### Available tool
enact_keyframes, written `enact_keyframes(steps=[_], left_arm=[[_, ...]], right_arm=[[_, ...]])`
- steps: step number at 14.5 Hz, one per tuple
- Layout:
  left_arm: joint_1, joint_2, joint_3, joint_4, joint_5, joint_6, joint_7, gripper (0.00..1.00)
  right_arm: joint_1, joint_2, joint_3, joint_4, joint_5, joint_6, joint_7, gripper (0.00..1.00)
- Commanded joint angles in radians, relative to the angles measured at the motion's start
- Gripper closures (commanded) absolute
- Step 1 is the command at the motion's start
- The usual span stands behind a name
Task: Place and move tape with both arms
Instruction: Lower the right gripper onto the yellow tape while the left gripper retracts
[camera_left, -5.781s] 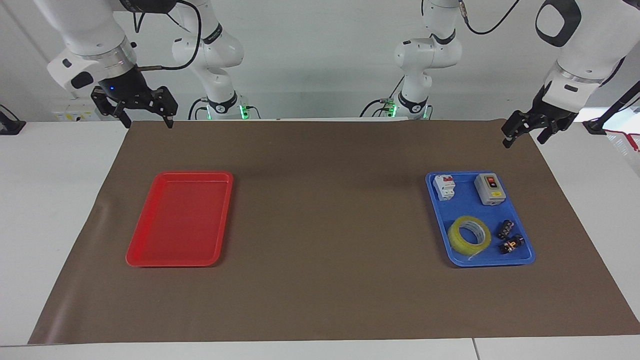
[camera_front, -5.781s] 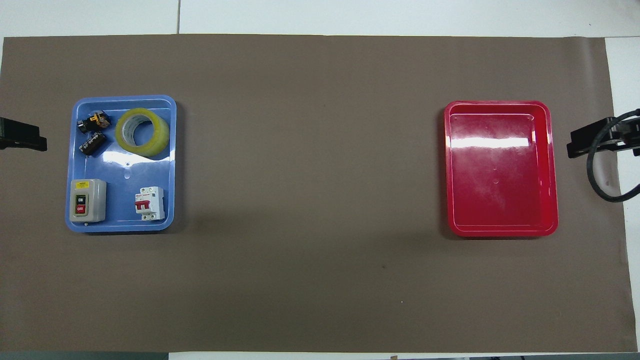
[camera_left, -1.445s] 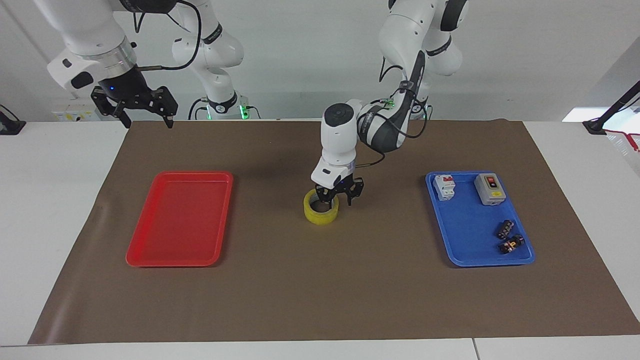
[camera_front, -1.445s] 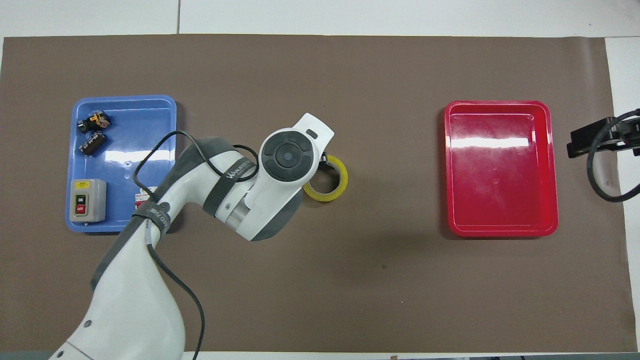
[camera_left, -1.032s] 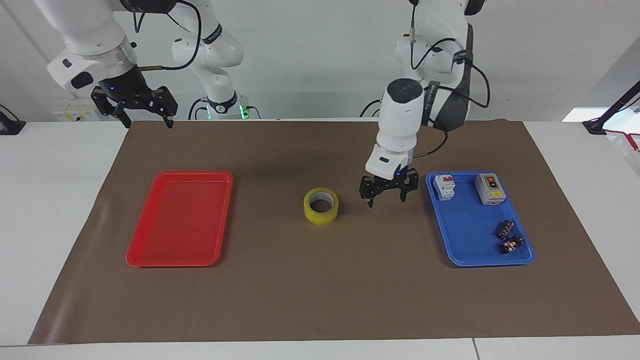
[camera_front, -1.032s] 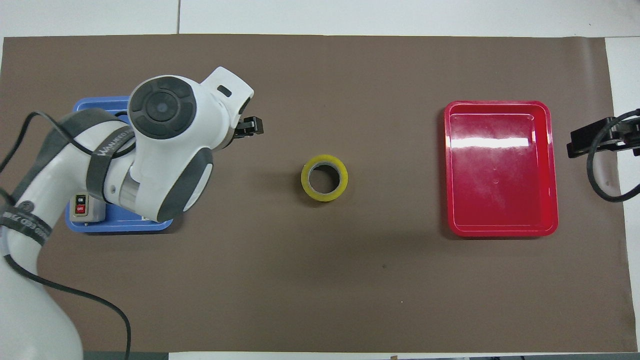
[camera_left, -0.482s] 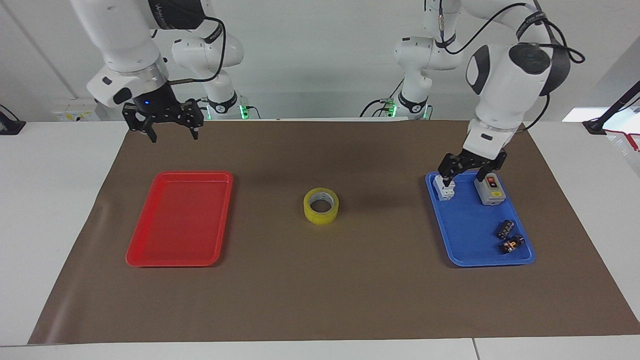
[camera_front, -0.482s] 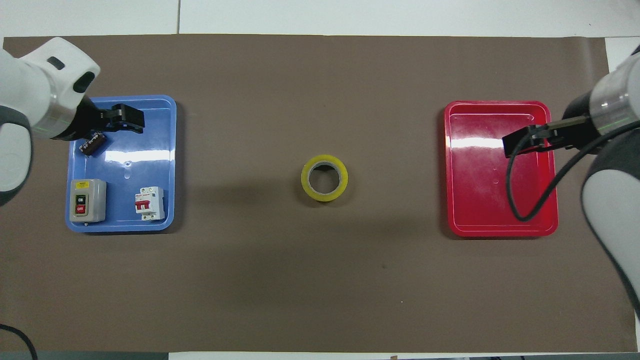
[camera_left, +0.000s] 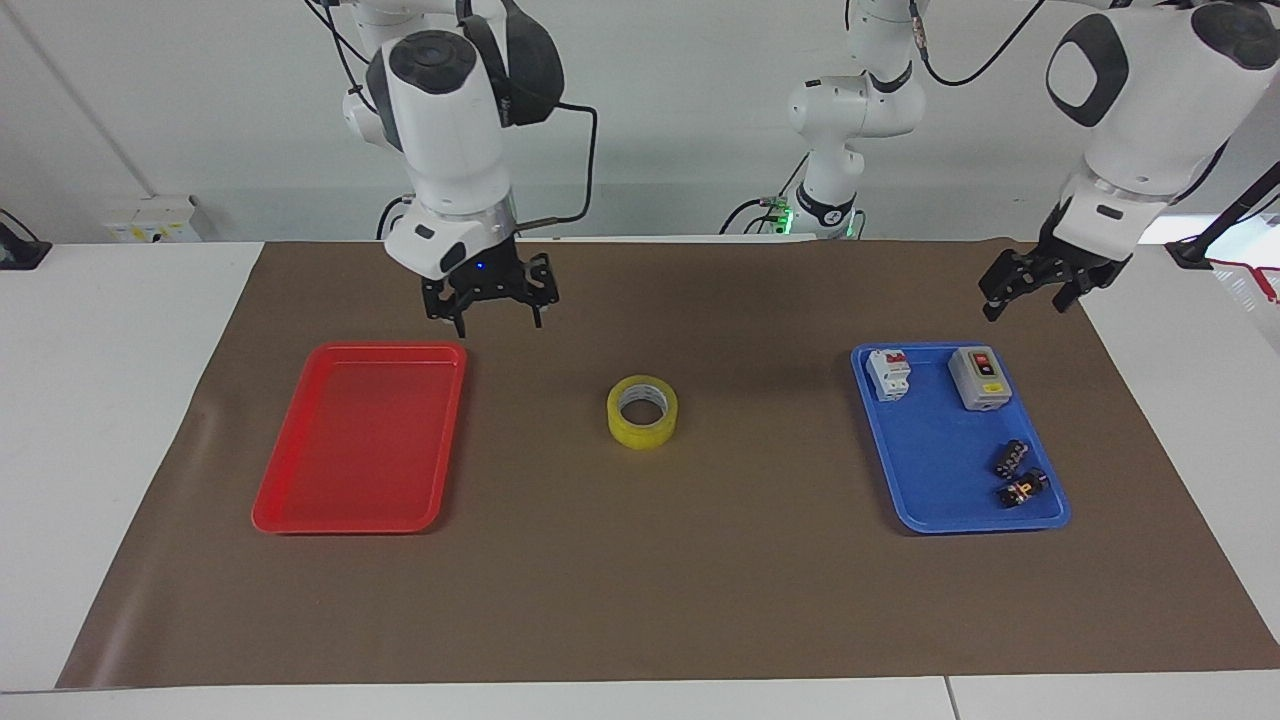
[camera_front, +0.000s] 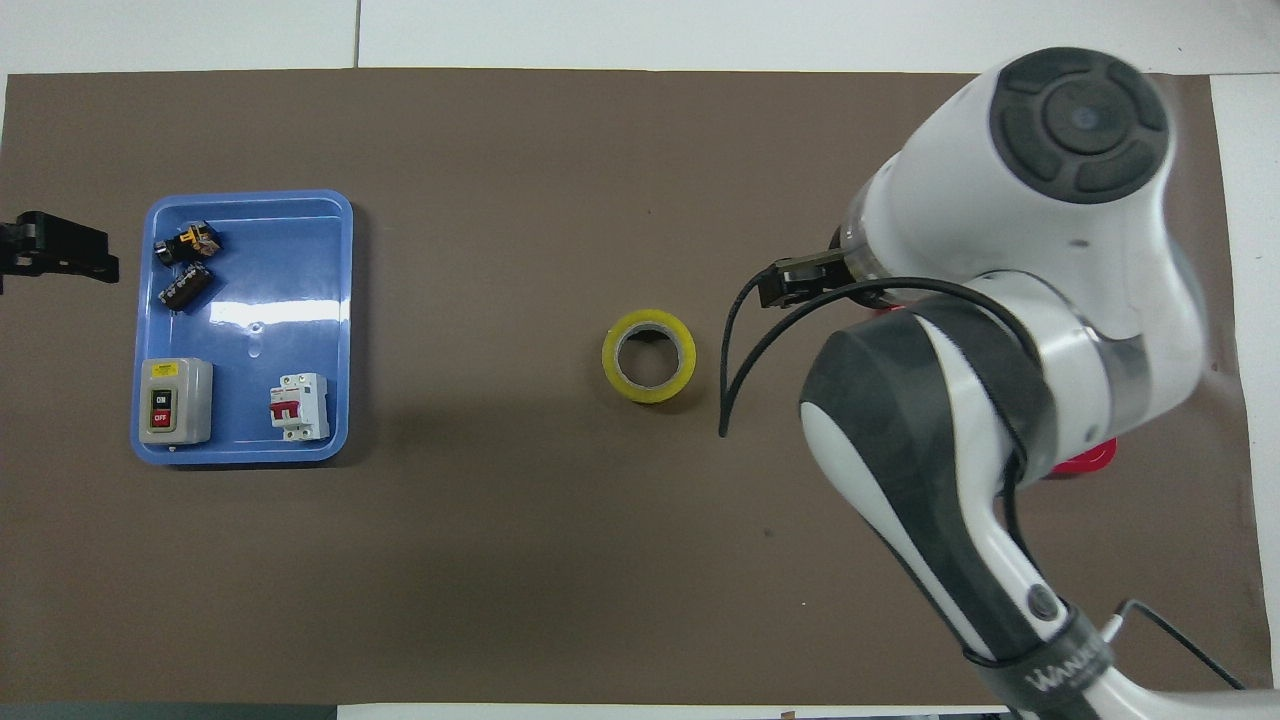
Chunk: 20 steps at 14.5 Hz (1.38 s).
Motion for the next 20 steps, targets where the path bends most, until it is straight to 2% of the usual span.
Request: enact_keyframes(steps=[1, 4, 7, 9, 14, 18, 19, 20], left_arm=[[0.038, 0.009, -0.005, 0.063, -0.025, -0.069, 0.037, 0.0], [0.044, 0.022, -0.003, 0.096, -0.054, -0.098, 0.034, 0.0], [0.038, 0.013, -0.011, 0.084, -0.046, -0.074, 0.034, 0.0], [0.035, -0.007, -0.012, 0.044, -0.046, -0.071, 0.037, 0.0], [0.029, -0.027, -0.014, 0.007, -0.046, -0.078, 0.034, 0.0], [0.029, -0.027, -0.018, 0.009, -0.046, -0.078, 0.03, 0.0], [0.032, -0.027, -0.017, 0.009, -0.046, -0.078, 0.03, 0.0], [0.035, -0.029, -0.017, 0.009, -0.046, -0.077, 0.031, 0.0]], right_arm=[[0.059, 0.03, -0.001, -0.107, 0.004, 0.175, 0.094, 0.0], [0.119, 0.118, -0.001, -0.131, 0.004, 0.26, 0.13, 0.0], [0.159, 0.209, -0.002, -0.135, -0.011, 0.347, 0.133, 0.0], [0.159, 0.231, -0.002, -0.144, -0.025, 0.379, 0.11, 0.0], [0.156, 0.226, -0.002, -0.272, -0.04, 0.53, 0.055, 0.0], [0.157, 0.24, -0.002, -0.278, -0.042, 0.565, 0.055, 0.01], [0.154, 0.24, -0.002, -0.279, -0.042, 0.571, 0.053, 0.12], [0.154, 0.24, -0.002, -0.279, -0.043, 0.573, 0.053, 0.42]])
